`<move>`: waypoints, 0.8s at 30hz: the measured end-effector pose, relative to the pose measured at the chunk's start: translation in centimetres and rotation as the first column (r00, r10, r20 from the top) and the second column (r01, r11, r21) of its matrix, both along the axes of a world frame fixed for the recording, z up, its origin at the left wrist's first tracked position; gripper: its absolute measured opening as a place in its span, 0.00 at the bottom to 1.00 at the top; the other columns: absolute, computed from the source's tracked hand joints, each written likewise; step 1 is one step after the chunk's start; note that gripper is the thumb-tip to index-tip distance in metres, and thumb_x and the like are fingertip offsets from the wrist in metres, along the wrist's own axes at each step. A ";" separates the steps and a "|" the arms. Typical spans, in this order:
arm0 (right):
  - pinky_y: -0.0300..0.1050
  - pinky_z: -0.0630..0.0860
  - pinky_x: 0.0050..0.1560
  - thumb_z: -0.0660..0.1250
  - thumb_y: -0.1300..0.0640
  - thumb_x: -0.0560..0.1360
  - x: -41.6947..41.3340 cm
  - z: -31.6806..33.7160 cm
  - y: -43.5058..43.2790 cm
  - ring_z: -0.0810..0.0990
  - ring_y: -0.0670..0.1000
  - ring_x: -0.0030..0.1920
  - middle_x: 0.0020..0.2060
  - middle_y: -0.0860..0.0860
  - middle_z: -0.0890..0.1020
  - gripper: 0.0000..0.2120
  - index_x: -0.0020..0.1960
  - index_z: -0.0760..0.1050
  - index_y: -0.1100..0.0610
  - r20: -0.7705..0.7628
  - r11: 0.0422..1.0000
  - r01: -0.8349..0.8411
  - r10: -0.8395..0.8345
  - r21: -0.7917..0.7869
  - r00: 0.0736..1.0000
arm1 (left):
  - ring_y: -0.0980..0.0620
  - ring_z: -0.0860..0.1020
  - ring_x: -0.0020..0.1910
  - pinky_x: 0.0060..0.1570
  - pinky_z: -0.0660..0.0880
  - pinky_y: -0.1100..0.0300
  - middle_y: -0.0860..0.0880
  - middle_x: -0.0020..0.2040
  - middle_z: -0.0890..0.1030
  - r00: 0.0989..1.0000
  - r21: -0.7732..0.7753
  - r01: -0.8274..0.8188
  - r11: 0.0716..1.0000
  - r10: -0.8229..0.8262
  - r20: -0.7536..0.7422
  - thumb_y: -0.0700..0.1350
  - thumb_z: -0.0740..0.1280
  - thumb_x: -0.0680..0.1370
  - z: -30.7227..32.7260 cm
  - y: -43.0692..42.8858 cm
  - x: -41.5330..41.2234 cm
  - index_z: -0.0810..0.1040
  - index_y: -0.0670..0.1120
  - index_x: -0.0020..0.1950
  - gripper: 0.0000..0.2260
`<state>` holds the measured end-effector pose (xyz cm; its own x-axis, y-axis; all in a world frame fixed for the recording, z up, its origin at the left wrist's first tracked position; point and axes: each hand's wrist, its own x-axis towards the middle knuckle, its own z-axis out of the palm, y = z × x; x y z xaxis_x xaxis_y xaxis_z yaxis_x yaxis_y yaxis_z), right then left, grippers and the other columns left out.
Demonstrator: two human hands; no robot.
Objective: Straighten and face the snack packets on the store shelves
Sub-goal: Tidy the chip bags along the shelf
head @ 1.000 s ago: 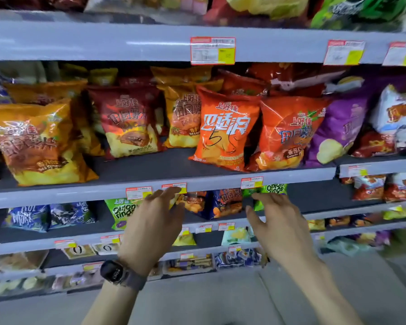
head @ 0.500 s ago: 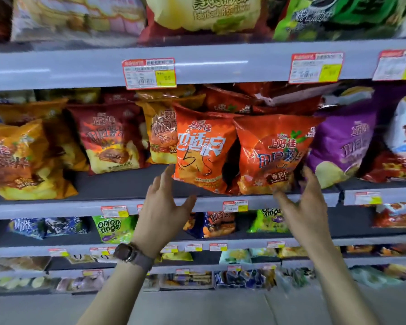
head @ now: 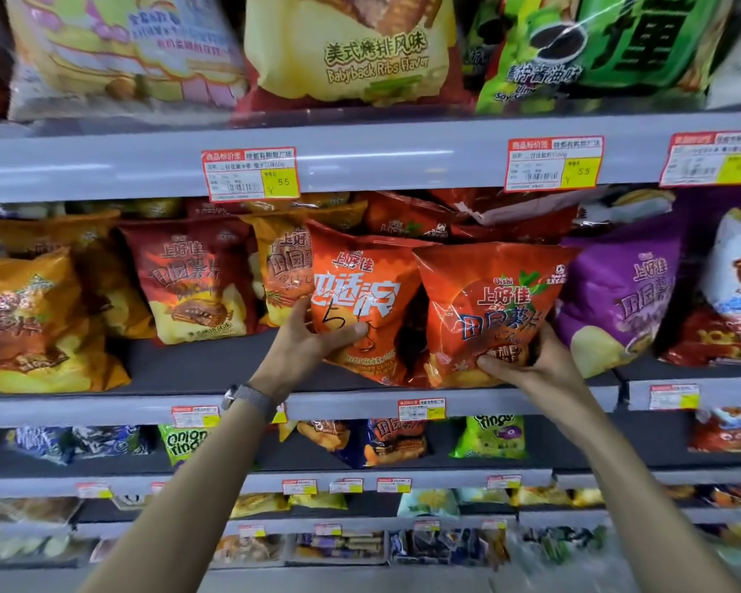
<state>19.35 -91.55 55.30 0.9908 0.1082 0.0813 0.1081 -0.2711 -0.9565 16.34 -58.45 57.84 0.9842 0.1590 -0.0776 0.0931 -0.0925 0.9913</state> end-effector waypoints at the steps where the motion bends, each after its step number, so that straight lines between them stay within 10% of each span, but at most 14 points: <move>1: 0.58 0.76 0.69 0.85 0.43 0.62 0.2 -0.2 -0.1 0.82 0.46 0.62 0.60 0.44 0.84 0.43 0.71 0.70 0.48 0.003 1.000 0.004 -0.004 -0.003 1.000 | 0.48 0.86 0.58 0.51 0.84 0.55 0.47 0.62 0.86 1.000 -0.001 0.009 1.000 -0.009 -0.003 0.49 0.84 0.66 0.0 -0.2 0.0 0.71 0.45 0.73 0.40; 12: 0.47 0.78 0.61 0.84 0.51 0.63 0.4 -0.7 -1.3 0.84 0.41 0.56 0.57 0.43 0.85 0.39 0.70 0.71 0.50 0.040 0.993 0.074 -0.078 0.090 0.996 | 0.46 0.87 0.57 0.51 0.85 0.55 0.47 0.59 0.87 0.999 -0.027 0.040 0.999 -0.040 -0.001 0.40 0.82 0.67 0.4 -0.5 -0.5 0.74 0.46 0.71 0.35; 24: 0.30 0.70 0.54 0.83 0.49 0.67 0.2 -0.8 3.2 0.78 0.32 0.55 0.58 0.38 0.82 0.36 0.70 0.71 0.48 0.095 0.994 0.062 -0.071 0.091 0.993 | 0.49 0.87 0.53 0.45 0.85 0.55 0.49 0.57 0.87 0.925 0.001 -0.331 0.944 0.324 0.197 0.43 0.83 0.64 0.6 2.8 -6.0 0.76 0.46 0.68 0.34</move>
